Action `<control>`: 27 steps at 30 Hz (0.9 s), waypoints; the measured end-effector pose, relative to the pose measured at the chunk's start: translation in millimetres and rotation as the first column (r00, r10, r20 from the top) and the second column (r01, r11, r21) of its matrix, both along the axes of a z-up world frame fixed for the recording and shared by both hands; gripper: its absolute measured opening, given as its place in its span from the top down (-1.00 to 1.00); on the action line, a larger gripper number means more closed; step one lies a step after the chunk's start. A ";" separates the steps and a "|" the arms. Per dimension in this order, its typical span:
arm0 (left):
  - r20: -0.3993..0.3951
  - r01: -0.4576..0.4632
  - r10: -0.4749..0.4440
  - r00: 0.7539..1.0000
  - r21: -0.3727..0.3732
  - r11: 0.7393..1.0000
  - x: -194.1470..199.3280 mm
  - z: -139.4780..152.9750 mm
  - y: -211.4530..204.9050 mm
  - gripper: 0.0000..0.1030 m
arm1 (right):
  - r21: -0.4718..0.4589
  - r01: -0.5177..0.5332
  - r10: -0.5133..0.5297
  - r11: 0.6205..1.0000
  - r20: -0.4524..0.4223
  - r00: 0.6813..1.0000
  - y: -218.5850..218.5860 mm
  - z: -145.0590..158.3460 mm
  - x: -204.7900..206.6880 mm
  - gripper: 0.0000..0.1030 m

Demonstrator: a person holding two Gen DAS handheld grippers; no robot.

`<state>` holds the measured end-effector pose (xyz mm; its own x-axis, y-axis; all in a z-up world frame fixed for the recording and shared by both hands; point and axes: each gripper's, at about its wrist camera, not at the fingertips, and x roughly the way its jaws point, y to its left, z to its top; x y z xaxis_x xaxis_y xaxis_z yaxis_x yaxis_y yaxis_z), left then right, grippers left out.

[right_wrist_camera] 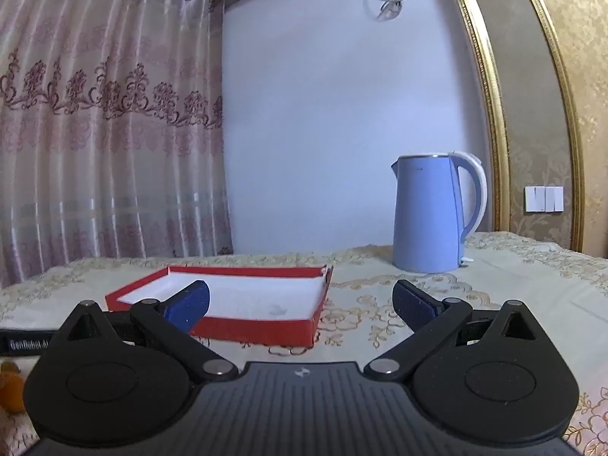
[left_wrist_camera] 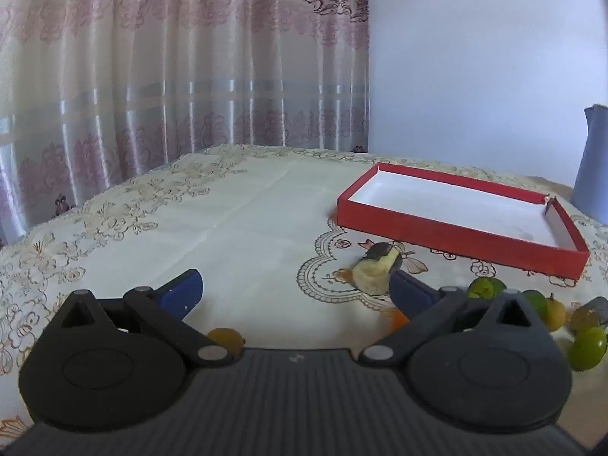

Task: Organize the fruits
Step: 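Move the right tool toward the fruits beside the red tray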

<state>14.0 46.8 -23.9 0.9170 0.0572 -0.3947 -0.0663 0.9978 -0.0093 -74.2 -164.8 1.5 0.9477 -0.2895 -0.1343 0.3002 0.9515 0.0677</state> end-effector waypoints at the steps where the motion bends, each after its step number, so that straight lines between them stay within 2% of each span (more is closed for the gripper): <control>1: 0.002 -0.002 0.002 1.000 -0.006 1.000 0.7 -0.6 0.5 -1.00 | -0.004 -0.009 0.009 1.000 -0.008 1.000 -0.8 -1.3 -0.1 -1.00; 6: 0.003 0.014 -0.014 1.000 -0.023 1.000 0.8 -1.3 2.5 -1.00 | -0.012 -0.055 0.055 0.998 -0.023 0.998 -1.5 -5.6 -5.0 -1.00; 10: 0.027 0.029 -0.029 0.999 -0.007 1.000 -3.4 -0.9 -1.4 -1.00 | -0.020 -0.074 0.073 0.997 -0.038 0.997 1.2 -6.4 -7.3 -1.00; 14: 0.044 0.037 -0.037 0.998 0.000 0.999 -6.3 0.3 -3.2 -1.00 | -0.022 -0.078 0.077 0.997 -0.038 0.996 1.3 -5.4 -9.2 -1.00; 27: 0.032 0.050 -0.050 0.998 -0.007 0.999 -5.4 0.1 -2.2 -1.00 | -0.021 -0.088 0.087 0.996 -0.045 0.995 -1.8 -4.2 -16.3 -1.00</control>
